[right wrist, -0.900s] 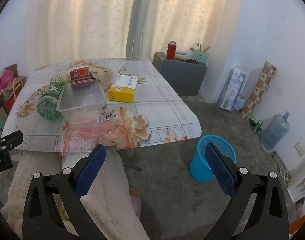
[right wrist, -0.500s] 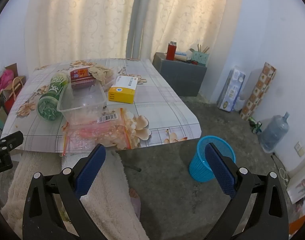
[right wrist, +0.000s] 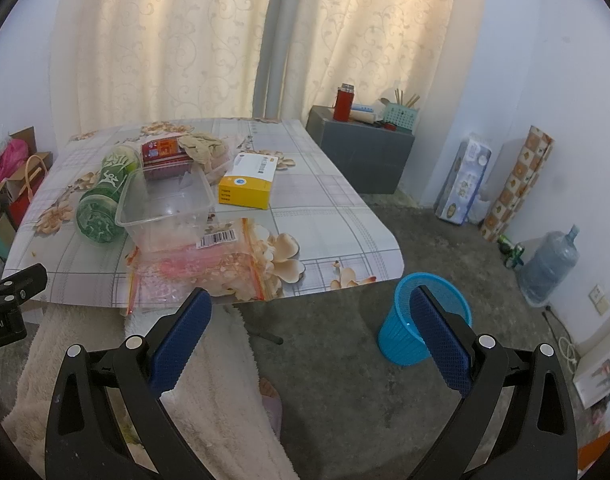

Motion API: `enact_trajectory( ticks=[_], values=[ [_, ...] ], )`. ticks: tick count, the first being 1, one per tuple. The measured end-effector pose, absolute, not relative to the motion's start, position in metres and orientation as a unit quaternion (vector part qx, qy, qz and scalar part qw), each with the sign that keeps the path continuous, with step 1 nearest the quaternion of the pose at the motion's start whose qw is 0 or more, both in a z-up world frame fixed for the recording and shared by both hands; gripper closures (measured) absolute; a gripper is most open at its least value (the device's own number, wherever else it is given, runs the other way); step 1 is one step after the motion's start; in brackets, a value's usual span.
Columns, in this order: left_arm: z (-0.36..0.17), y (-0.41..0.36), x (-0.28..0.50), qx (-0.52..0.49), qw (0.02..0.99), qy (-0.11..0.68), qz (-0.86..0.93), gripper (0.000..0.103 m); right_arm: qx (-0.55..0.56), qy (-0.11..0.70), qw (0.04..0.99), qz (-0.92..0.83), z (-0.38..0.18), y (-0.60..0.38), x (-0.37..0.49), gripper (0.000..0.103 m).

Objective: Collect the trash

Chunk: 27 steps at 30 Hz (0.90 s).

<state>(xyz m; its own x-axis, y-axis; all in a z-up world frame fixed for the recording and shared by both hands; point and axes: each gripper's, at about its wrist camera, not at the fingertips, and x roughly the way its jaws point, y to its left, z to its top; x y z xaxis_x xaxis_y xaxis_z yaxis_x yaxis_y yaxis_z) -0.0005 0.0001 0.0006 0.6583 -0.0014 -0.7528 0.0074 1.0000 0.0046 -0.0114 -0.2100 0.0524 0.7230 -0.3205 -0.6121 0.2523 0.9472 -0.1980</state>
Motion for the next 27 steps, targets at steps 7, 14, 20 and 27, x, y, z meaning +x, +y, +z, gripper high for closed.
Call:
enact_trajectory(
  ticks=[7, 14, 20, 27],
  values=[
    [0.0004, 0.0002, -0.0003, 0.003, 0.911, 0.413, -0.003, 0.006, -0.050, 0.338, 0.927, -0.155, 0.0551, -0.2102, -0.0103, 0.008],
    [0.0004, 0.0002, -0.0002, 0.003, 0.910, 0.414, -0.003, 0.006, -0.050, 0.338, 0.927, -0.155, 0.0552, -0.2103, -0.0105, 0.008],
    [0.0003, 0.0002, -0.0002, 0.004, 0.910, 0.414, -0.003, 0.006, -0.050, 0.339, 0.927, -0.154, 0.0554, -0.2104, -0.0104, 0.008],
    [0.0003, 0.0002, 0.0000, 0.003, 0.910, 0.414, -0.003, 0.006, -0.050, 0.338, 0.927, -0.154, 0.0555, -0.2108, -0.0105, 0.008]
  ],
)
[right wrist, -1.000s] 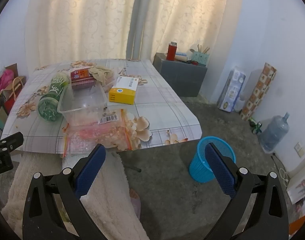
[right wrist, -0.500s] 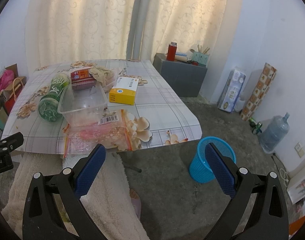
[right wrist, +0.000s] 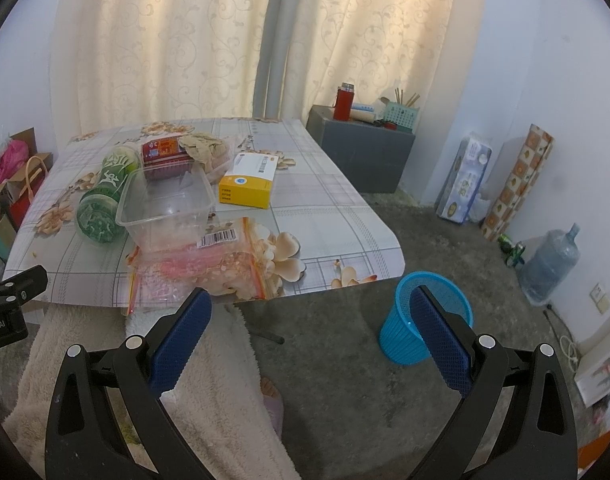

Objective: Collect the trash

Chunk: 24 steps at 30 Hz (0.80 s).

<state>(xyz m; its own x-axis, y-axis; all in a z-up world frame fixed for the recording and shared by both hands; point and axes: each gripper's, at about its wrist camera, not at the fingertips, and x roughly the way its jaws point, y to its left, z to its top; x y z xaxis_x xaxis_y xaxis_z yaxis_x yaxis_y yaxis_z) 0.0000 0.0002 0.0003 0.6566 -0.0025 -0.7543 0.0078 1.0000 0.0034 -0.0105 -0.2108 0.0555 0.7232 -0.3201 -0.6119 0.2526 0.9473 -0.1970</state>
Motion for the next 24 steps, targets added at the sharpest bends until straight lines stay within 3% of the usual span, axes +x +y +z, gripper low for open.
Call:
enact_trajectory(
  ticks=[24],
  values=[
    [-0.0075, 0.0043, -0.0023, 0.015, 0.907, 0.421, 0.001, 0.006, -0.044, 0.341, 0.927, -0.152, 0.0534, -0.2033, -0.0114, 0.008]
  ],
)
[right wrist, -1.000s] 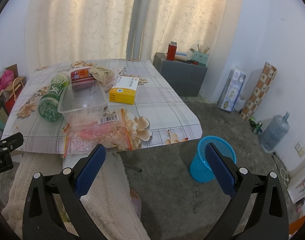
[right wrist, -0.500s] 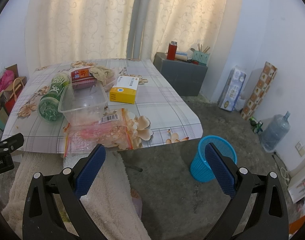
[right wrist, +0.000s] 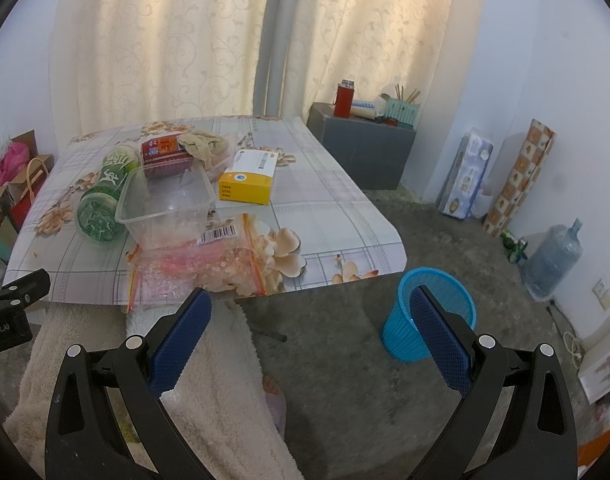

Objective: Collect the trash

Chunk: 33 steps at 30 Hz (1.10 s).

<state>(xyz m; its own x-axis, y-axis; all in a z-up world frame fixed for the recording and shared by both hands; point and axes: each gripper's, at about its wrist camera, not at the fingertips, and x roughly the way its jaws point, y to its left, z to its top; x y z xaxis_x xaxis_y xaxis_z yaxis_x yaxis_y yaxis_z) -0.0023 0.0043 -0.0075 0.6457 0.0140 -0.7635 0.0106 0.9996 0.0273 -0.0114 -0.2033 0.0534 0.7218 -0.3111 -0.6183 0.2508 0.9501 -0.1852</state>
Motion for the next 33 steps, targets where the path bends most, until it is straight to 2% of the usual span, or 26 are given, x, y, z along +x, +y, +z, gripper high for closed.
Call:
enact_trajectory(
  ticks=[12, 20, 28, 33],
  values=[
    [-0.010, -0.006, 0.005, 0.030, 0.900, 0.435, 0.006, 0.006, -0.023, 0.365, 0.922, -0.130, 0.035, -0.217, -0.005, 0.008],
    [-0.018, -0.007, 0.022, 0.028, 0.896, 0.443, 0.006, 0.006, 0.044, 0.433, 0.898, -0.063, 0.007, -0.225, 0.012, 0.008],
    [-0.017, 0.011, 0.050, 0.024, 0.903, 0.428, 0.009, 0.006, -0.010, 0.430, 0.900, -0.074, 0.007, -0.221, 0.027, 0.008],
    [-0.018, 0.022, 0.064, 0.011, 0.909, 0.417, -0.012, 0.006, -0.007, 0.355, 0.934, -0.034, 0.034, -0.228, 0.028, 0.008]
  ],
)
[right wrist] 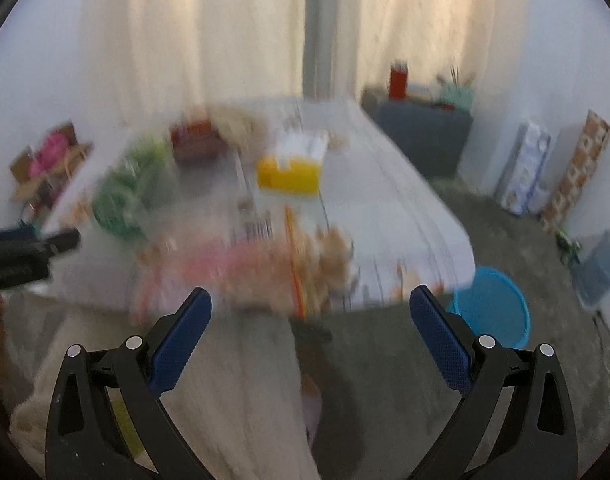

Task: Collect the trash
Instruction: 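Grasp the green Scream bottle with the left tool while the right tool grasps the clear plastic container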

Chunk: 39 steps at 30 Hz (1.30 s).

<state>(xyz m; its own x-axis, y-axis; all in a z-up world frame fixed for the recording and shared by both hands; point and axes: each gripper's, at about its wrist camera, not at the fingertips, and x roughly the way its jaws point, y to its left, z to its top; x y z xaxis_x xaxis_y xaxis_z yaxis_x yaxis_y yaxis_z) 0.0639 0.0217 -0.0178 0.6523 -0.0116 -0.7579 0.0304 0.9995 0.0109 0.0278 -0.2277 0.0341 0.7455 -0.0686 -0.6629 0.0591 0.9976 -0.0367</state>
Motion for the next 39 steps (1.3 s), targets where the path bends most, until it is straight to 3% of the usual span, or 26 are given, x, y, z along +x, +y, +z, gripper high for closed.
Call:
enact_trajectory(
  ticks=[7, 18, 21, 26, 30, 39],
  values=[
    [-0.018, 0.041, 0.077, -0.041, 0.923, 0.375, -0.082, 0.006, 0.019, 0.310, 0.950, -0.023, 0.059, -0.240, 0.051, 0.008],
    [-0.008, 0.069, 0.116, -0.102, 0.925, 0.352, -0.105, 0.006, 0.103, 0.387, 0.916, 0.022, 0.054, -0.244, 0.111, 0.009],
    [-0.007, 0.077, 0.136, -0.123, 0.921, 0.357, -0.097, 0.006, 0.102, 0.414, 0.904, 0.026, 0.050, -0.237, 0.128, 0.018],
    [-0.008, 0.085, 0.148, -0.164, 0.910, 0.363, -0.117, 0.006, 0.132, 0.432, 0.890, 0.056, 0.056, -0.241, 0.142, 0.024],
    [-0.020, 0.086, 0.171, -0.193, 0.885, 0.401, -0.138, 0.006, 0.129, 0.472, 0.869, 0.070, 0.045, -0.237, 0.161, 0.038],
    [-0.045, 0.083, 0.222, -0.259, 0.824, 0.477, -0.158, 0.015, 0.161, 0.538, 0.822, 0.093, 0.022, -0.234, 0.203, 0.054]
  ],
)
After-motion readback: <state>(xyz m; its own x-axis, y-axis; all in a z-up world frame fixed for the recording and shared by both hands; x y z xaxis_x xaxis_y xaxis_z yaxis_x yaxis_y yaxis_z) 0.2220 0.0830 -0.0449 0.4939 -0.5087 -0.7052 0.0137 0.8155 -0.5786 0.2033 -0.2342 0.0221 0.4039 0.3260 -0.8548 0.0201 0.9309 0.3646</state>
